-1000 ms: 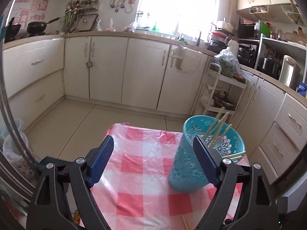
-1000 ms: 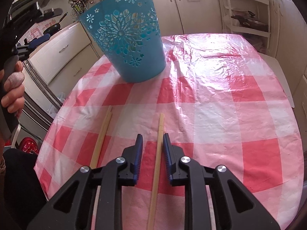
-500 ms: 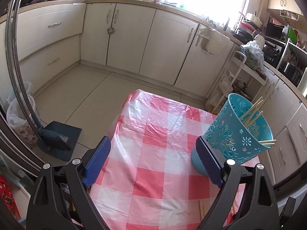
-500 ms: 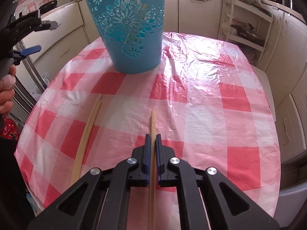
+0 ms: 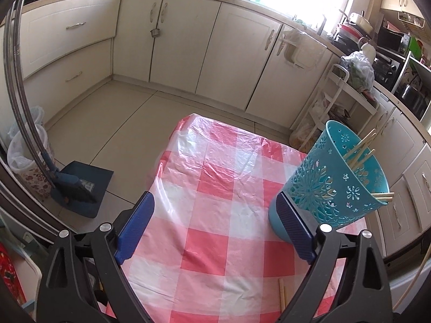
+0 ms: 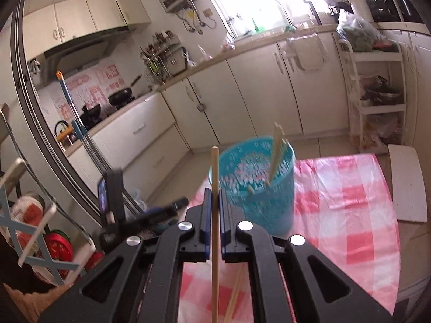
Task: Organize utensils
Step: 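Carry the held stick over the basket and open the right tool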
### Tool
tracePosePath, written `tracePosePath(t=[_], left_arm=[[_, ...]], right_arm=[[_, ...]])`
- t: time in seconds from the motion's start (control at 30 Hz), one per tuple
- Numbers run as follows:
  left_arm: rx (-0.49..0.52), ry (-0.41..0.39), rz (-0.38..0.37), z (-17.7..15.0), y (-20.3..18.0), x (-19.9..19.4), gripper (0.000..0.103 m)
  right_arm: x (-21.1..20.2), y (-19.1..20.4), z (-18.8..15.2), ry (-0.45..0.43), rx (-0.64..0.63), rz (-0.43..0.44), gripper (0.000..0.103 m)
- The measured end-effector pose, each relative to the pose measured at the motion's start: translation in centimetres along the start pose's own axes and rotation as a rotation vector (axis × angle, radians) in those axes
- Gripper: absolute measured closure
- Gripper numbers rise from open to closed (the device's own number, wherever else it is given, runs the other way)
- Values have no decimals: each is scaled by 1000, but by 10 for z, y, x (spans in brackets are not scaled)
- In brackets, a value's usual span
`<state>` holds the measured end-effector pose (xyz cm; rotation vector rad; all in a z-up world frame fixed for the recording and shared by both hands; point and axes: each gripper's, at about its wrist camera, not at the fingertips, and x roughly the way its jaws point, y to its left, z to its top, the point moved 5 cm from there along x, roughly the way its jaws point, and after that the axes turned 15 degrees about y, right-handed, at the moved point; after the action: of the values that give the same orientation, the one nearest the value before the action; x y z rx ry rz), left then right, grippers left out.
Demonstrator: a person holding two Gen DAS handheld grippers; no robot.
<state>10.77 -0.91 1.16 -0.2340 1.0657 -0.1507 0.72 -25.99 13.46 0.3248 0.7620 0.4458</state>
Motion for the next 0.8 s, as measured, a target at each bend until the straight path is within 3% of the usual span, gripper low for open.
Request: tracePosePath(t=[0.2, 0.37, 0.5, 0.8], left_arm=[[-19, -4, -11, 3, 3, -2, 15], [-16, -15, -1, 5, 2, -5, 15], [0, -24, 18, 6, 0, -8, 15], [30, -20, 31, 4, -6, -9, 13]], right_arm=[[9, 8, 78, -181, 0, -54, 97], [34, 0, 101, -302, -1, -255, 97], [61, -17, 90, -289, 17, -361, 97], [86, -32, 48, -168, -5, -378, 96]])
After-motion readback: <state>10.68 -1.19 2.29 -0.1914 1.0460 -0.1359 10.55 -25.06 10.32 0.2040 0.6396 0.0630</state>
